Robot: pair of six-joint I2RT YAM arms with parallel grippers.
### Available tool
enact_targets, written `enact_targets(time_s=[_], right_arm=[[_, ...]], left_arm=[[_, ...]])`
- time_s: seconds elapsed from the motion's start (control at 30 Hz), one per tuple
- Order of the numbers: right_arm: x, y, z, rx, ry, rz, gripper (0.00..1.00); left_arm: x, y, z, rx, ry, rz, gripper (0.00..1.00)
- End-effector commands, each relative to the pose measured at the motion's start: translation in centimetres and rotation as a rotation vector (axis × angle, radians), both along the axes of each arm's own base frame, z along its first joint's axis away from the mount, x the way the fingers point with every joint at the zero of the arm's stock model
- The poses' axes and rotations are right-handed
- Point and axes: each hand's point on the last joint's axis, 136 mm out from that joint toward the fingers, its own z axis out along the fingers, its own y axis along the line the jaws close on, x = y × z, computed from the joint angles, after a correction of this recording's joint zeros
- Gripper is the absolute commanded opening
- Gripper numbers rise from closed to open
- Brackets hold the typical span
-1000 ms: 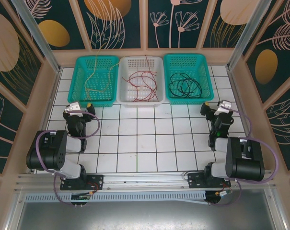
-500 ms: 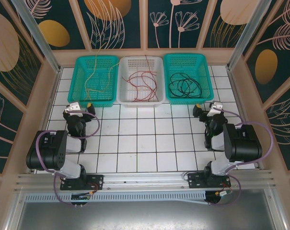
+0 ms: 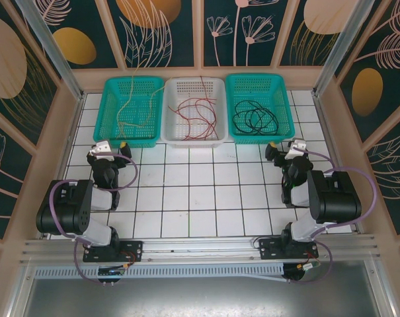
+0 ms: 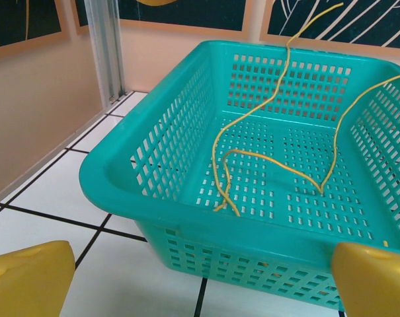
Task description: Untangle the cables
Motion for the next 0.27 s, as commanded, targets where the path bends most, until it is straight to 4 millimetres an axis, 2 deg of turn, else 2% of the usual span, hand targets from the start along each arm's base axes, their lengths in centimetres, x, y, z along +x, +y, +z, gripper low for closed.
enact_targets(time_s=[0.0,0.07,0.23], right_arm=[[0.6,-0.1,1.6,-0.012,-0.056,-0.011,0.99],[0.7,-0.1,1.5,-0.006,-0.05,-0.002,0.99],[0.6,0.0,1.6,-0.012,-0.056,-0.005,0.99]], left_arm=[[0.6,-0.4,1.8,0.013,-0.065,-0.026,0.99],[1.3,-1.8,1.5,0.034,-0.038,-0.115,0.99],[1.2,-1.9,1.6,0.032,-0.044,-0.116,0.99]])
